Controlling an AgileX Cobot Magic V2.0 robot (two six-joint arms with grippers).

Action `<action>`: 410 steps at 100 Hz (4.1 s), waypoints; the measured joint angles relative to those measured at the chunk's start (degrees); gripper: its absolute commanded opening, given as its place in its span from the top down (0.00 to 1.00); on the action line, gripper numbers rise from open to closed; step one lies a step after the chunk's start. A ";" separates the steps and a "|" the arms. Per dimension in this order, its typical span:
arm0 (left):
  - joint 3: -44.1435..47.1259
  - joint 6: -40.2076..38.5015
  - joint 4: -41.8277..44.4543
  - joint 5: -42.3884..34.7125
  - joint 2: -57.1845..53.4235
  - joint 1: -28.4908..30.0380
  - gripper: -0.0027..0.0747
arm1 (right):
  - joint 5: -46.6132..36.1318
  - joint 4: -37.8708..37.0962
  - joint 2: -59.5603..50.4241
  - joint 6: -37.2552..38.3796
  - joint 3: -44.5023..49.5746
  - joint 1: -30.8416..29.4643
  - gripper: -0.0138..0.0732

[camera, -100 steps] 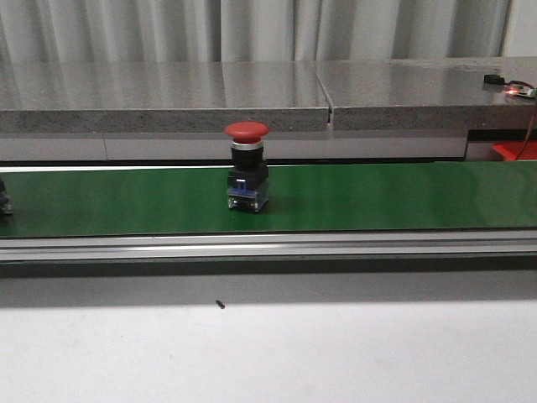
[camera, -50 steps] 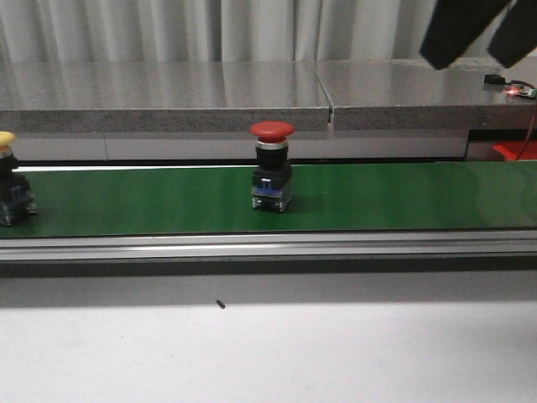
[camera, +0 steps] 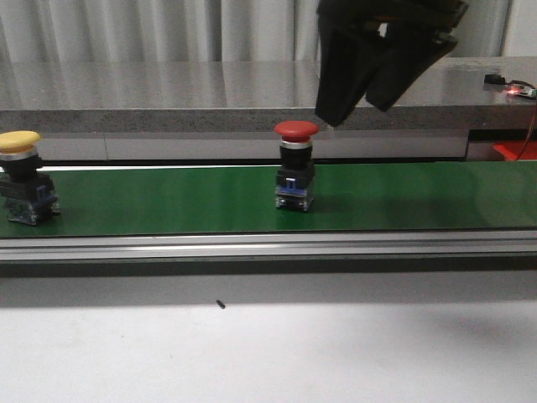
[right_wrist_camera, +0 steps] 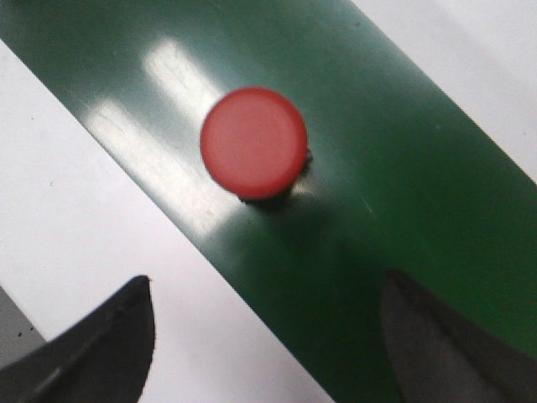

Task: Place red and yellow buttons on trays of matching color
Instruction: 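Lower the right gripper onto the red button on the belt and grasp, then carry the red button into the red tray and open the right gripper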

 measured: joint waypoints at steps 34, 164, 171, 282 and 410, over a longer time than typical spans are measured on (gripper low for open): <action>0.00 0.00 0.00 0.00 0.00 0.00 0.99 | -5.83 2.38 6.02 -3.92 -0.93 0.00 0.25; 0.00 0.00 0.00 0.00 0.00 0.00 0.99 | -6.53 2.73 -5.58 -4.87 -0.93 -32.33 0.76; 0.00 0.00 0.00 0.00 0.00 0.00 0.99 | -7.67 2.73 -5.18 -4.39 -0.93 -34.97 0.76; 0.00 0.00 -0.08 0.00 0.00 0.00 0.99 | -21.02 3.90 15.44 4.50 -0.93 -52.57 0.76; 0.00 0.00 -0.08 0.00 0.00 0.00 0.99 | -22.39 4.29 12.52 4.50 -0.93 -52.57 0.31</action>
